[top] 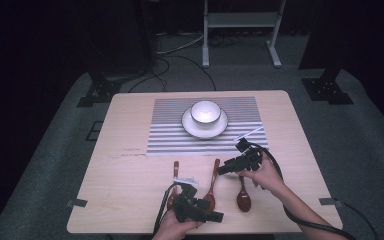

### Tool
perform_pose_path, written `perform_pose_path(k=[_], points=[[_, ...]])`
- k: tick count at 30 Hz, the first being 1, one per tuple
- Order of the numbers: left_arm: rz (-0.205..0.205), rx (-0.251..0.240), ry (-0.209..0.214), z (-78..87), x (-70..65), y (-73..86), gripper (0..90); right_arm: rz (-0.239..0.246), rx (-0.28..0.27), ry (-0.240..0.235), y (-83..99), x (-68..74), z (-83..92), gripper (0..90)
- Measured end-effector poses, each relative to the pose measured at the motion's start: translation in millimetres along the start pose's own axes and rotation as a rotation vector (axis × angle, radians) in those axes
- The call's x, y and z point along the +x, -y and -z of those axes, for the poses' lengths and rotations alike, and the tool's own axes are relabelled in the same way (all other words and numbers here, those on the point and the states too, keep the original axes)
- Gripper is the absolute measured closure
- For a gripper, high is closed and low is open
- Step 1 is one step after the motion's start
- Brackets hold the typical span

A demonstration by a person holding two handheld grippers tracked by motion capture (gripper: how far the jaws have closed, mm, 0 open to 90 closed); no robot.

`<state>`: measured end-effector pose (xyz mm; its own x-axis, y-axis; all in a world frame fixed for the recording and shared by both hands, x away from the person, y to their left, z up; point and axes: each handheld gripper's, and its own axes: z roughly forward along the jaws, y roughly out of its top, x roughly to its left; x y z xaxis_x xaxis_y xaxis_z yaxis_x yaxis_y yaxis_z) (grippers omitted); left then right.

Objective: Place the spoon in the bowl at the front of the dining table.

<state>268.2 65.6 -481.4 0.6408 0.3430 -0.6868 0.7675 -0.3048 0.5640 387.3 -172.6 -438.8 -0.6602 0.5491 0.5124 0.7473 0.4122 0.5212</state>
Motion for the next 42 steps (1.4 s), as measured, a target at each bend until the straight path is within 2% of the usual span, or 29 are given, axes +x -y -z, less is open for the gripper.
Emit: perform_pose_path(k=[4,6,12,17,18,21,24,29,32,42], points=[[-0.003,-0.003,-0.003,-0.1,-0.1,0.3,4.1,-0.035,0.008,0.016,-5.2,-9.2,-8.6,38.7],[-0.002,-0.003,-0.001,0.0,0.1,0.3,4.1,-0.047,0.013,0.01,-6.7,-12.2,-12.1,39.7],[-0.004,-0.002,-0.001,0.0,0.2,0.2,4.1,-0.049,0.0,0.003,-10.3,-14.1,-20.7,43.7],[-0.004,-0.002,-0.001,-0.1,0.1,0.3,4.1,-0.05,-0.003,0.001,-12.0,-14.4,-25.3,51.2],[-0.004,-0.002,0.0,-0.1,0.2,0.3,4.2,-0.058,-0.001,-0.02,-12.6,-15.0,-27.1,54.8],[-0.005,0.002,0.001,0.3,0.5,0.2,4.2,-0.06,0.006,-0.022,-13.7,-15.4,-28.3,61.1],[-0.002,0.0,0.002,0.0,0.2,0.2,4.2,-0.063,0.005,-0.029,-14.4,-15.7,-28.9,62.5],[-0.005,0.003,0.001,0.4,0.5,0.3,4.2,-0.103,-0.012,-0.072,-15.0,-19.0,-29.2,67.3],[0.012,-0.001,0.008,0.9,1.2,-0.2,4.1,-0.122,-0.023,-0.1,-15.9,-20.0,-27.0,69.7],[0.022,-0.009,0.01,3.5,2.8,-0.7,4.1,-0.131,-0.046,-0.161,-20.4,-16.0,-22.8,76.1]])
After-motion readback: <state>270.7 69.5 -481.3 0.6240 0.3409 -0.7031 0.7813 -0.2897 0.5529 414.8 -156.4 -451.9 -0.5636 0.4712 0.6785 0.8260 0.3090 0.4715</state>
